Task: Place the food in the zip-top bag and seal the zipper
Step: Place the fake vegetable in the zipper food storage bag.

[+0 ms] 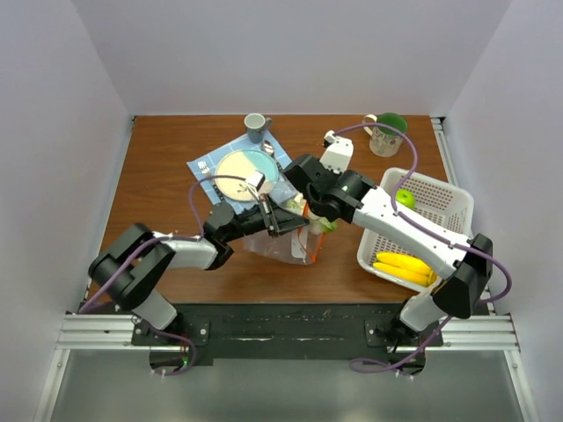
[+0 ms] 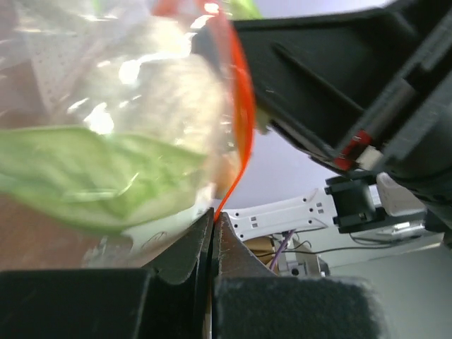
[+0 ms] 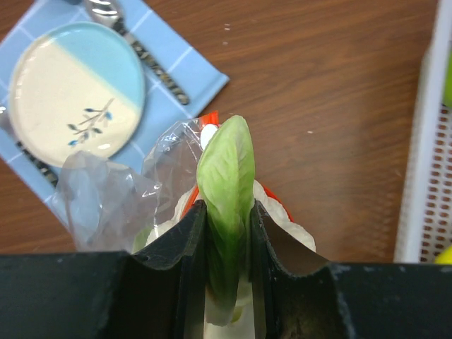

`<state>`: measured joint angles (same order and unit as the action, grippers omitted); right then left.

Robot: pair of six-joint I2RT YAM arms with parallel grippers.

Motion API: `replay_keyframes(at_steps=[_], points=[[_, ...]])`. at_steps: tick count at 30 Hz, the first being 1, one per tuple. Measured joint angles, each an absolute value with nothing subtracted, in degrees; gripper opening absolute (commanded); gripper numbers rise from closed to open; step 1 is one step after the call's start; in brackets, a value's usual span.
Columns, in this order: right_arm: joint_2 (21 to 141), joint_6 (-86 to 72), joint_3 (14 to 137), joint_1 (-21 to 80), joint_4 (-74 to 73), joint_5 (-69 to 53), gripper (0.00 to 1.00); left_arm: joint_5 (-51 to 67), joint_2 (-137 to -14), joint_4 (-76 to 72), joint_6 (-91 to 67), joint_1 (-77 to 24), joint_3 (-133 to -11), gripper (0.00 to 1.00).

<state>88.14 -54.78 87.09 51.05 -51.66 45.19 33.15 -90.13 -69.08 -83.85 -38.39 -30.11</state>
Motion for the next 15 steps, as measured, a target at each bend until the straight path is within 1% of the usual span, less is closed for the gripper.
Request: replay_keyframes(at_steps=[3, 6, 9, 10, 12, 13, 15], points=[[88.16, -57.47, 86.61, 51.05, -54.63, 45.91, 0.1, 32.03, -93.08, -71.05, -86.5, -38.79, -28.91, 0.0], [88.64, -59.79, 85.97, 51.05, -55.4, 46.09, 0.11, 31.53, -92.33, -70.89, -85.1, -38.83, -28.75, 0.0], [90.78, -61.78, 86.19, 51.05, -56.07, 46.41, 0.19, 30.57, -88.07, -64.05, -80.23, -39.05, -30.37, 0.0], [91.81, -62.37, 86.32, 51.05, -56.38, 46.44, 0.24, 30.2, -86.8, -62.48, -78.91, -39.03, -31.05, 0.0], [93.95, -63.81, 86.63, 51.05, -56.75, 46.39, 0.29, 29.71, -85.19, -60.69, -77.17, -39.03, -32.08, 0.0], [94.65, -64.47, 86.7, 51.05, -56.77, 46.33, 0.36, 29.63, -84.88, -60.16, -76.79, -39.03, -32.32, 0.0], [95.61, -65.52, 86.76, 51.0, -56.73, 45.89, 0.39, 29.61, -84.97, -58.67, -76.42, -39.05, -32.36, 0.0]])
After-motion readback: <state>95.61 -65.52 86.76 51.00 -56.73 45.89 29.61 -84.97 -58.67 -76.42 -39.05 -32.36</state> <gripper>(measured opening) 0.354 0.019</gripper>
